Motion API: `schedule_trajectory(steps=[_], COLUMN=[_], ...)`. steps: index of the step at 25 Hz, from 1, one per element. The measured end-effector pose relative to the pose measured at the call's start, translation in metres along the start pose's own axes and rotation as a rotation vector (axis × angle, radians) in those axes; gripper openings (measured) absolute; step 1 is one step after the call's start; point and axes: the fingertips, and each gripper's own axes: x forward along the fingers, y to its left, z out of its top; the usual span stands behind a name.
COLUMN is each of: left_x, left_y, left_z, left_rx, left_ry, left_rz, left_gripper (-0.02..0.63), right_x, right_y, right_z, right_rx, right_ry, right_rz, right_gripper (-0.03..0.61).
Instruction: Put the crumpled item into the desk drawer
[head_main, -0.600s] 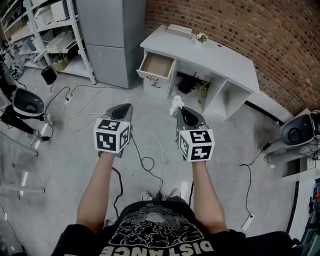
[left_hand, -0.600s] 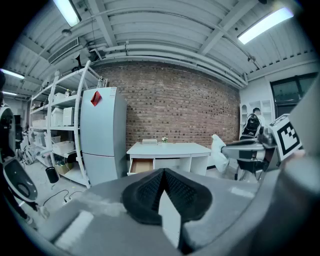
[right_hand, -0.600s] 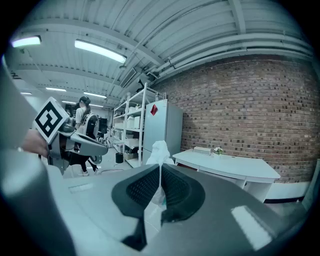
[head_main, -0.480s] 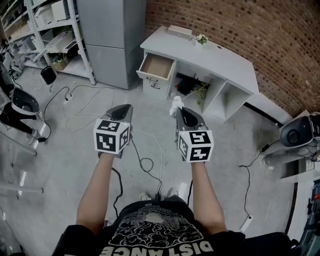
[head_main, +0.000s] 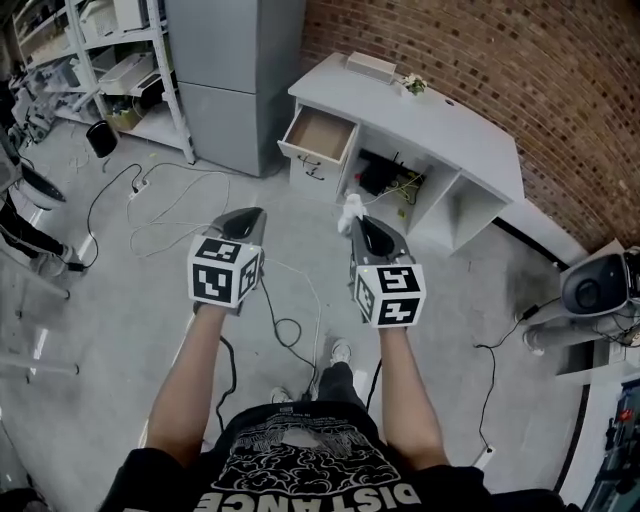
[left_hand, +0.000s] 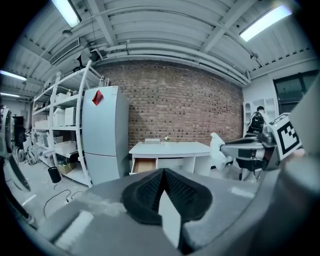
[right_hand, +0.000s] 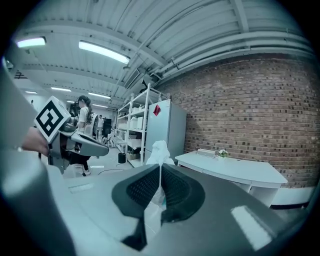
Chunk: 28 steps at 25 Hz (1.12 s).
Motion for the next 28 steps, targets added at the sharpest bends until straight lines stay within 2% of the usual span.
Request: schedule_trajectory(steps=[7,17,28], left_x=[0.039,0.125,0.199], left_y=[-0.009,-0.041,-0.052], left_z=[0.01,0.046,0.069], left_rx=[0.019,0.064,0.034], left_ry=[0.008,0.035,0.06], left_rz=[0.023,0.017,0.059], left_gripper=[0.0,0.0,0.0], right_x=[0.024,0.065,0.108], right_y=[-0.031,-0.109,-0.187], right_z=[-0.012,-0.007,-0.007], right_rx=[0.009,0.011,0.017], right_ry=[0.02,0.025,0.037], right_rz=[0.062,0.106,0.153], right_gripper=[0.006,0.006,0.008])
